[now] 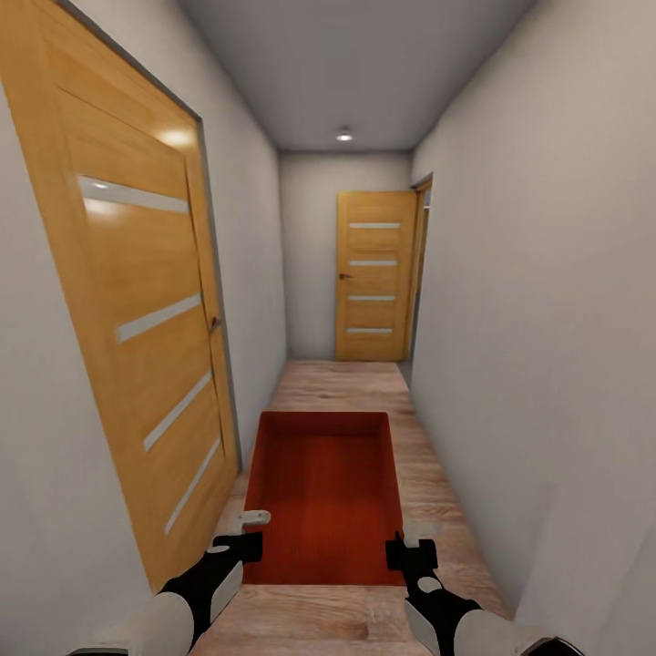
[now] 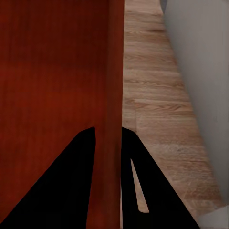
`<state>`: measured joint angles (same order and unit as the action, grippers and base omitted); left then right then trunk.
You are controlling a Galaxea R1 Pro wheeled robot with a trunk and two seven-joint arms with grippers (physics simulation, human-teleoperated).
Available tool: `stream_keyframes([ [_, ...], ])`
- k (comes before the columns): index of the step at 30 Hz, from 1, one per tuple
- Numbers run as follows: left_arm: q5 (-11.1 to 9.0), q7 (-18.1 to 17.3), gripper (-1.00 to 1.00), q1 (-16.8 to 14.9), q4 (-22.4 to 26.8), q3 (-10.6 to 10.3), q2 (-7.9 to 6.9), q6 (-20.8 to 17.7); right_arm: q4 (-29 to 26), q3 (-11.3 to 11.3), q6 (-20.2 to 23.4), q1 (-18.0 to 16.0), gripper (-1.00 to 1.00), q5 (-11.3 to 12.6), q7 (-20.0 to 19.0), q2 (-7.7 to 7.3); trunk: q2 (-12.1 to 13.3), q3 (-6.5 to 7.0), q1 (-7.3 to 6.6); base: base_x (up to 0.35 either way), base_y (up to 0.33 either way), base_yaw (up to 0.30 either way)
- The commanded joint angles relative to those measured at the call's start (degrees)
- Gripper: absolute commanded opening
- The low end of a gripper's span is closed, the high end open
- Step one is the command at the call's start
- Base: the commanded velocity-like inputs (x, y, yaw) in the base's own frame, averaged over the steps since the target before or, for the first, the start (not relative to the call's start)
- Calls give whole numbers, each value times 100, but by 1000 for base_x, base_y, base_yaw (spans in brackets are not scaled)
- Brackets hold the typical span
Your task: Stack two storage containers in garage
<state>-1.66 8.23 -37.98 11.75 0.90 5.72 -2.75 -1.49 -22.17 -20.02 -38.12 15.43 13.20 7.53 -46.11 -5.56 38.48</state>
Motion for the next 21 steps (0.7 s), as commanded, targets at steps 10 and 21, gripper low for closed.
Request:
stream_keyframes([
  [10, 25, 143, -100, 2, 3, 134, -227, -32, -18, 415, -89, -11, -100, -49, 12, 3, -7, -9, 4, 322, 10, 0],
  [21, 25, 143, -100, 2, 3, 137, -247, -32, -18, 415, -87, -8, -100, -49, 14, 3, -7, -9, 4, 322, 0, 0],
])
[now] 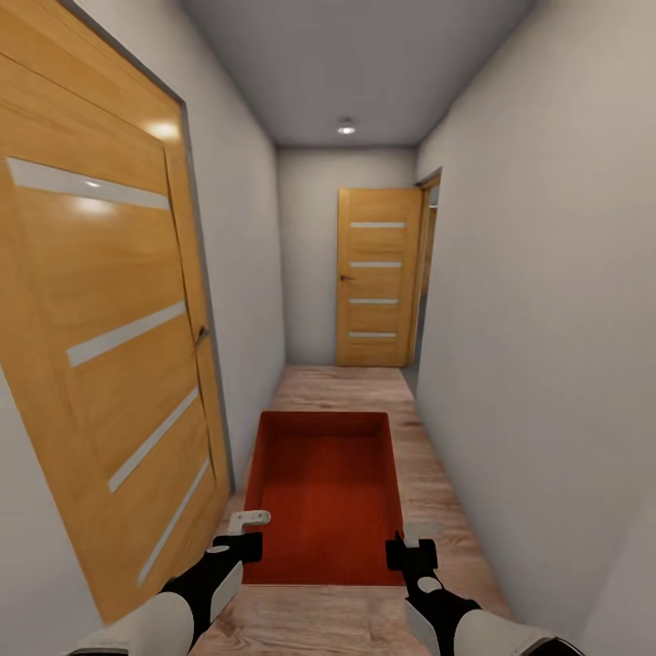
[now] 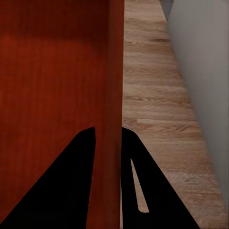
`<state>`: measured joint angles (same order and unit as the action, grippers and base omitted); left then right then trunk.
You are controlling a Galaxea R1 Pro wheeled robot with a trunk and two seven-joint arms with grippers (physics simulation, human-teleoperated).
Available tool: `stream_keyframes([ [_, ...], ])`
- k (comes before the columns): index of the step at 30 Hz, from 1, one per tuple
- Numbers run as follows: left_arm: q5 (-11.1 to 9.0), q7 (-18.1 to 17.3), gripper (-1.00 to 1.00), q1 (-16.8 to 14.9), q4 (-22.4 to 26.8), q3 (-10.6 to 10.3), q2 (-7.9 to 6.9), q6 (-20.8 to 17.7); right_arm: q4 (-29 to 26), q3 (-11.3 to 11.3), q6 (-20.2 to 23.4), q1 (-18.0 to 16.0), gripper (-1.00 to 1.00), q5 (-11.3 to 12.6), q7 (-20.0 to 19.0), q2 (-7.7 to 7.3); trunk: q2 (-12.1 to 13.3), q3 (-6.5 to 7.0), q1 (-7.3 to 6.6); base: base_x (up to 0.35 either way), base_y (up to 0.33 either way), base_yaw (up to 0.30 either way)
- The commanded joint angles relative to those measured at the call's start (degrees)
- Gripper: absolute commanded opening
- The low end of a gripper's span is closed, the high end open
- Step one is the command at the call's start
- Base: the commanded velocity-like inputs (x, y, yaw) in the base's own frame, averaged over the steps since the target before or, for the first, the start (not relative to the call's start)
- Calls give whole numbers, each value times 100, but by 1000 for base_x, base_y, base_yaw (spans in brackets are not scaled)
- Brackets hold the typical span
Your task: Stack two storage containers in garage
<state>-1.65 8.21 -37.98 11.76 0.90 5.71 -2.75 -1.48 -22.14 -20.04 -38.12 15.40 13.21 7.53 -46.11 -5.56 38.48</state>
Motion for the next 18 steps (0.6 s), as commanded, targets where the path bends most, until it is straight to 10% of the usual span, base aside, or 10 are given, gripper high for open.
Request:
stream_keyframes([
  [1, 25, 145, -100, 1, 2, 137, -246, -32, -19, 412, -86, -10, -100, -46, 14, 3, -7, -9, 4, 322, 0, 0],
  [18, 25, 145, -100, 1, 2, 187, -246, -32, -19, 412, -88, -11, -100, -46, 10, 3, -7, -9, 4, 322, 0, 0],
])
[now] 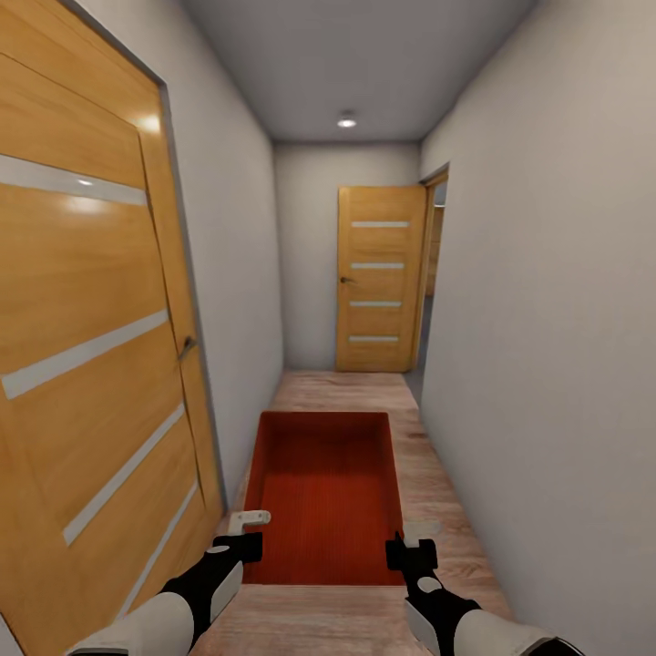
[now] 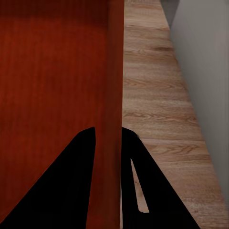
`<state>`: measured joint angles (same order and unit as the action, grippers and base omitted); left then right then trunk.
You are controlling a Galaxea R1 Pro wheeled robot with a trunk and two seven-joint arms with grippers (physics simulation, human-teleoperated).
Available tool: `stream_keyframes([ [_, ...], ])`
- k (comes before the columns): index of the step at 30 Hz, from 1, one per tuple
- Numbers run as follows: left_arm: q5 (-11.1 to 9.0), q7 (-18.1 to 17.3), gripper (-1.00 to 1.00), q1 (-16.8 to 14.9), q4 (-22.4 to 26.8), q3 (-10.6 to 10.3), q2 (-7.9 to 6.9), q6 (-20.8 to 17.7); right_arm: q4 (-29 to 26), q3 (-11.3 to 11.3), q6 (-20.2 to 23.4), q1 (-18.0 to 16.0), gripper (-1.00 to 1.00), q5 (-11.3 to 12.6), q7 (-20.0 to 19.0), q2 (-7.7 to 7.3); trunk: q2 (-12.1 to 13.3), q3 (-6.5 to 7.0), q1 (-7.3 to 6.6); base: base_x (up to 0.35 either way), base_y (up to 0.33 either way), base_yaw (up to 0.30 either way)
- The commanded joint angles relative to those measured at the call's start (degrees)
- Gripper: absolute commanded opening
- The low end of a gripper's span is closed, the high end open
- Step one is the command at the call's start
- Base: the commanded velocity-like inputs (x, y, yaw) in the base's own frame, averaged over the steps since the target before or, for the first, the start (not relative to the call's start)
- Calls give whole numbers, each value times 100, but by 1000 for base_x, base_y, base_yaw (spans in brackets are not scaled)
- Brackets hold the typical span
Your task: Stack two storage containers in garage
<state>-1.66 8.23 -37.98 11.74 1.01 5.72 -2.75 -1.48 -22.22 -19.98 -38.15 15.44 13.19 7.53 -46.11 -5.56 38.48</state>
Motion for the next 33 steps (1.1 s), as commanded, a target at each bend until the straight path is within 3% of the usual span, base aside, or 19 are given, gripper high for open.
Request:
stream_keyframes([
  [1, 26, 143, -100, 1, 4, 175, -247, -32, -19, 420, -94, -8, -100, -50, 12, 3, -7, -9, 4, 322, 0, -31],
  [11, 26, 143, -100, 1, 4, 180, -247, -32, -19, 420, -94, -7, -100, -50, 15, 3, -7, -9, 4, 322, 0, -147],
  [33, 26, 143, -100, 1, 4, 176, -256, -30, -19, 420, -88, -9, -100, -50, 16, 3, -7, -9, 4, 322, 0, -4],
])
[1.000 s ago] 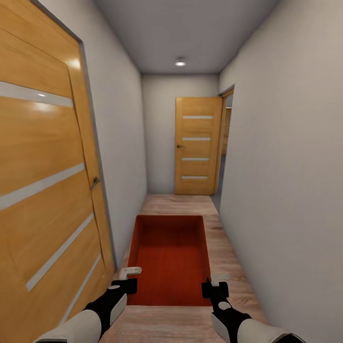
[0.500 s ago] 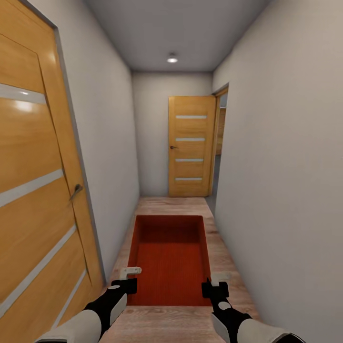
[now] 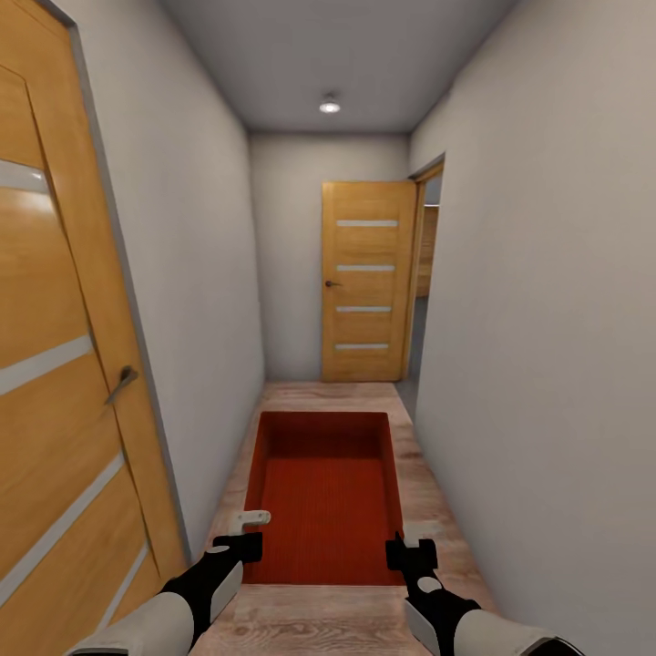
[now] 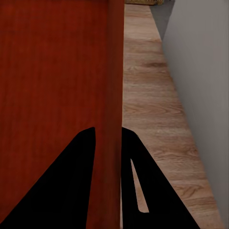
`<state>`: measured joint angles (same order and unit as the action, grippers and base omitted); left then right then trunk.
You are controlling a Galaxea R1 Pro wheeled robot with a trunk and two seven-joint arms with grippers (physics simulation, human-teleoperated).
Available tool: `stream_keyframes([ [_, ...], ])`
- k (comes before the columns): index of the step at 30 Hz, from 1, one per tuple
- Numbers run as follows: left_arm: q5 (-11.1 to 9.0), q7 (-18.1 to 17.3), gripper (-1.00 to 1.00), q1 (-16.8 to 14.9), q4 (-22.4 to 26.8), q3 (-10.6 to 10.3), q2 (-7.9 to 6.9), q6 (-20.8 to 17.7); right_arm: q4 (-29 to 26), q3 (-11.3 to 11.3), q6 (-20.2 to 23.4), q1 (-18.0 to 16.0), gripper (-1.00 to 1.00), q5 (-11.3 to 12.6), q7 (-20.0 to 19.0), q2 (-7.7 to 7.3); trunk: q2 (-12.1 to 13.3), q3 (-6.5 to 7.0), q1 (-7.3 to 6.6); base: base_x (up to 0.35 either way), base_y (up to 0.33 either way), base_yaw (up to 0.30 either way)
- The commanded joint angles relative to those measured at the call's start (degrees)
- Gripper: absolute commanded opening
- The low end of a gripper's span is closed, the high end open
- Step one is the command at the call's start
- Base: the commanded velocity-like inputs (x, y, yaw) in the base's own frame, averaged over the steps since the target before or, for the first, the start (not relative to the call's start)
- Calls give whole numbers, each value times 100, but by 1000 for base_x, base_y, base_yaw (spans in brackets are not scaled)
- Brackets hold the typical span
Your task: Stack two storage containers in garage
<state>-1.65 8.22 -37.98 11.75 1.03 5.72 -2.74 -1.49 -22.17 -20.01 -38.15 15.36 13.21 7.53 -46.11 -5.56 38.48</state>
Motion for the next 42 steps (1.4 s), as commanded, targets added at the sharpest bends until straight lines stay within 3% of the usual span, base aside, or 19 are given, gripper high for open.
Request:
stream_keyframes([
  [1, 25, 145, -100, 1, 3, 175, -256, -33, -18, 415, -87, -8, -100, -41, 13, 3, -7, -9, 4, 322, 0, 0],
  [42, 25, 145, -100, 1, 3, 174, -256, -33, -18, 415, -91, -8, -100, -41, 12, 3, -7, -9, 4, 322, 0, 0],
])
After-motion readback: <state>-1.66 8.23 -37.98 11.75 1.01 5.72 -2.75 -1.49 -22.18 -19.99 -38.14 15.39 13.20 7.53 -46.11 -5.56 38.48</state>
